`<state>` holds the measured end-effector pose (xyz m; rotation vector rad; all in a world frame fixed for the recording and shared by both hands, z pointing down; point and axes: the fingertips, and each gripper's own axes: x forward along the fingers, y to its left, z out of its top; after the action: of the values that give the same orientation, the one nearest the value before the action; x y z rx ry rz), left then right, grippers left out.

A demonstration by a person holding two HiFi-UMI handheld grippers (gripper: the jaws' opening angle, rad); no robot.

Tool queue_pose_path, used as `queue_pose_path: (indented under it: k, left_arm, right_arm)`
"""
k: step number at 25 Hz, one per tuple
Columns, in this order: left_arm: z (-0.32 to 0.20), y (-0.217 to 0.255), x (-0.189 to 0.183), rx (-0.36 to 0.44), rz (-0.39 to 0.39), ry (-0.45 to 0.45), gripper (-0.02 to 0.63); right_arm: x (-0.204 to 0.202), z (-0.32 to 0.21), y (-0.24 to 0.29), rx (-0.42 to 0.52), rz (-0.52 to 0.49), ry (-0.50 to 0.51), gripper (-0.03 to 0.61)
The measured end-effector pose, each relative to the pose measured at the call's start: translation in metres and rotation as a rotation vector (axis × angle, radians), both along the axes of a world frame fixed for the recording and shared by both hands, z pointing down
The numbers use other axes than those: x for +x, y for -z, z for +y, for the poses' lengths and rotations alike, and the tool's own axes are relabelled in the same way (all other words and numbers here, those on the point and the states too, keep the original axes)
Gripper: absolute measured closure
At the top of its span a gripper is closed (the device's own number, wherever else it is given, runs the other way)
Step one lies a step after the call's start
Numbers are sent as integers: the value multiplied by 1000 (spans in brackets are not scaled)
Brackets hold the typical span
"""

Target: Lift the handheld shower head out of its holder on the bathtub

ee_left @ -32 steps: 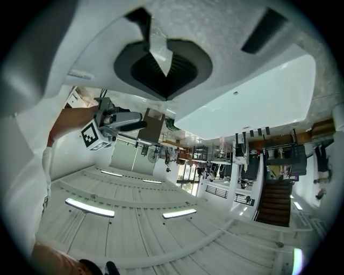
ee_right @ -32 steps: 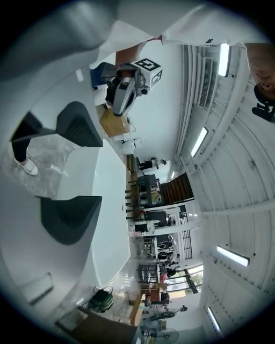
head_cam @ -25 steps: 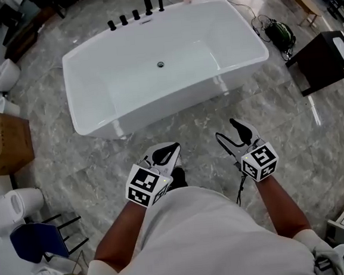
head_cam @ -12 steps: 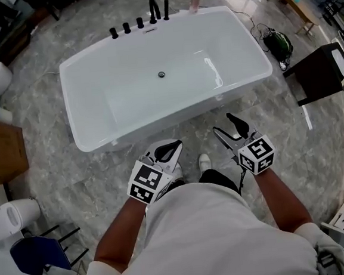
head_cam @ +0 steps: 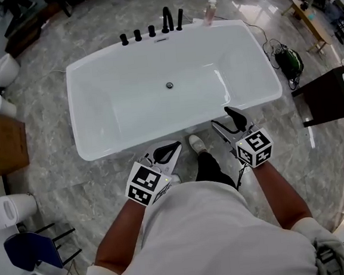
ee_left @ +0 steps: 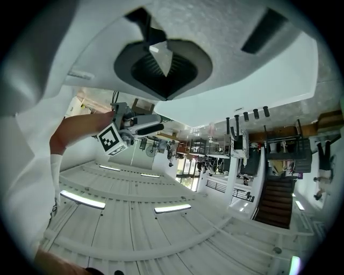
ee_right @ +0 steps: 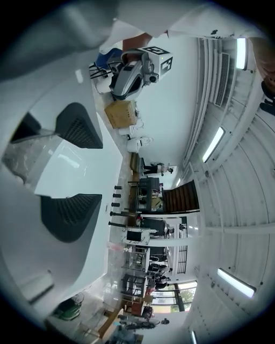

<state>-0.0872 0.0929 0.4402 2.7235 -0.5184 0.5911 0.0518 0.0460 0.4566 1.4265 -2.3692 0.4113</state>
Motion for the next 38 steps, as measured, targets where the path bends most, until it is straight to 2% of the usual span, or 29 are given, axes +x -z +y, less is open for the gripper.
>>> queue_pose_path:
  k: [5, 9, 14, 20, 31, 38]
  left_arm:
    - [-62, 1, 33, 8, -27, 50, 607]
    - [-109, 0, 73, 4, -46, 77, 607]
    - [-163, -6, 125, -38, -63, 113, 607]
    - [-208, -14, 157, -84, -82, 168, 607]
    - [-261, -50, 173, -175, -99, 290, 607]
    - [-280, -71, 169, -211, -126, 316, 607]
  right_arm:
    - [33, -81, -6, -7, -7, 65, 302]
    - [61, -143, -13, -11, 2, 136, 305]
    - [98, -218, -33, -31, -3, 190, 308]
    - [130, -302, -70, -66, 7, 222, 318]
    - [164, -451, -156, -130, 18, 201, 327]
    - [173, -544, -204, -126, 53, 165, 337]
